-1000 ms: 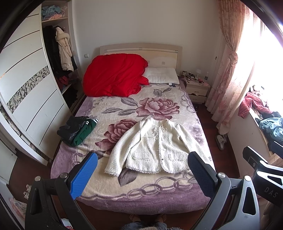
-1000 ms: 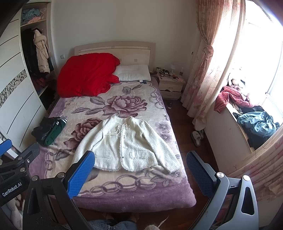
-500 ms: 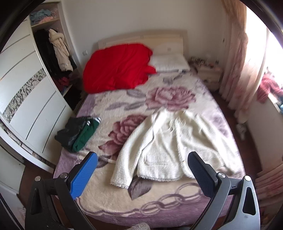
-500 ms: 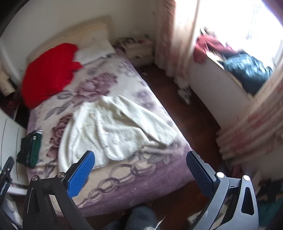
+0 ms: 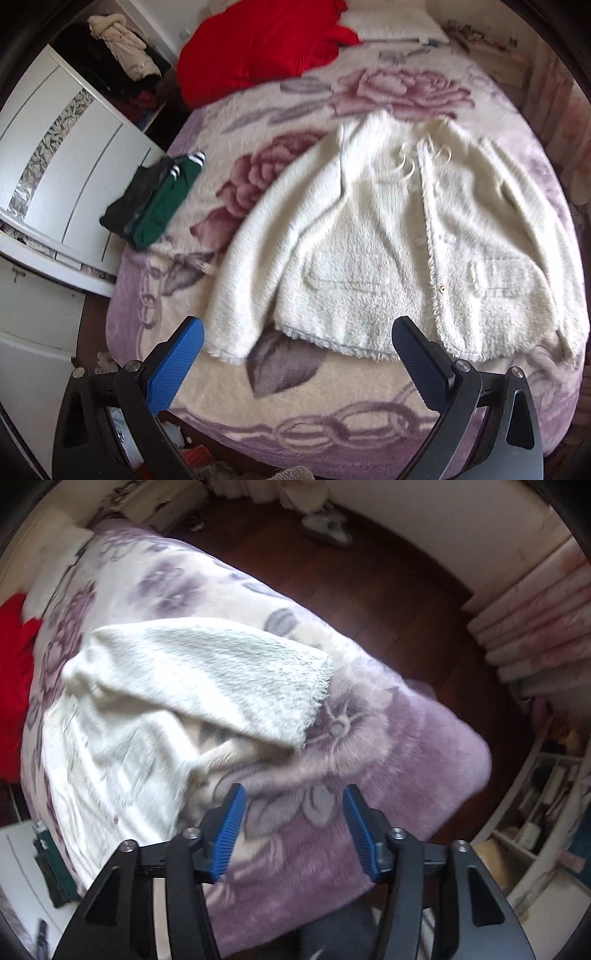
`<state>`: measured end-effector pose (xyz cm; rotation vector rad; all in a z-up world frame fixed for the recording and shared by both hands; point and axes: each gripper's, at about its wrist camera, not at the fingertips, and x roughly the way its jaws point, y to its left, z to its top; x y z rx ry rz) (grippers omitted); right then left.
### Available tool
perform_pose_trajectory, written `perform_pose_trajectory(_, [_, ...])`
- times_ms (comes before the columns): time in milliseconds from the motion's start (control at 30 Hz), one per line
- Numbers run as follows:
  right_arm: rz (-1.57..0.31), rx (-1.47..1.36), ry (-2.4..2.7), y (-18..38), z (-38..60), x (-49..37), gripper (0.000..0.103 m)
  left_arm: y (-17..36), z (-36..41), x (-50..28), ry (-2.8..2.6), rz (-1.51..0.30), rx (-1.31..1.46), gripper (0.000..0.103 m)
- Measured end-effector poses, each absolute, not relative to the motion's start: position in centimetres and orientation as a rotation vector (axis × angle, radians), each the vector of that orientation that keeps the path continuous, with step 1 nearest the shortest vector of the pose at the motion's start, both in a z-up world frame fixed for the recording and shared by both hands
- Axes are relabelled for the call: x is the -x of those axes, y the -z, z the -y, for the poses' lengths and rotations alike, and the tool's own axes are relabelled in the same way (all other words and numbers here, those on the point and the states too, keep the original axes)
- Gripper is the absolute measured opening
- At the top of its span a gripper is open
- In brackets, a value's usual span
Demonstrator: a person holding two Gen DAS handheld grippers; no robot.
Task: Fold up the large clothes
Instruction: 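Move both tools down toward the cream cardigan's hem, then grasp the cardigan hem with the right gripper and lift it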
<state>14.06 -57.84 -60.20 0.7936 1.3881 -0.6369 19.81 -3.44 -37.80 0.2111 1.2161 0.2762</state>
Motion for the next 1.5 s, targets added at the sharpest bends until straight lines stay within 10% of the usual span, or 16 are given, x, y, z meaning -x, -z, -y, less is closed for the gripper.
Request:
perform_pose_trajectory(367, [-1.354,-1.175,0.579,78.6,64.8,-17.3,0.077,49.8,11.5,-23.4,-0.195,-1.323,-0.199,0.103])
perform_pose_trajectory(433, [-1.311,-1.142,0.529,78.4,63.8,-18.6,0.022,50.8,13.6,-24.0,-0.147,-1.311,-0.232,0.103])
perform_pose_trajectory(700, [-1.149,-0.880,0.606,71.6,67.3,-22.2,0.011,52.5,20.6,-27.6,0.006,-1.265,-0.294,0.103])
perform_pose_trajectory(800, [-1.243,-0.949,0.567,74.6,68.0,-23.0,0.023,53.5,22.5,-28.8,0.027,-1.270,-0.313,0.103])
perform_pose_trajectory(933, [-1.201,-1.109,0.583,75.9,67.1,-21.3,0.077,54.9,23.5,-29.4,0.035,-1.280,-0.357,0.103])
perform_pose_trajectory(1267, [-0.904,-1.714,0.656,85.0,62.3,-15.9,0.078,57.9,22.3,-30.5,-0.010,-1.329,-0.389,0.103])
perform_pose_trajectory(1367, [-0.730,-1.685,0.721,84.0,62.0,-17.0,0.015,57.6,21.8,-30.2,-0.017,-1.322,-0.377,0.103])
perform_pose_trajectory(1500, [-0.670,-1.478,0.728,78.1,62.2,-21.2,0.015,55.4,19.4,-31.6,-0.104,-1.265,-0.321,0.103])
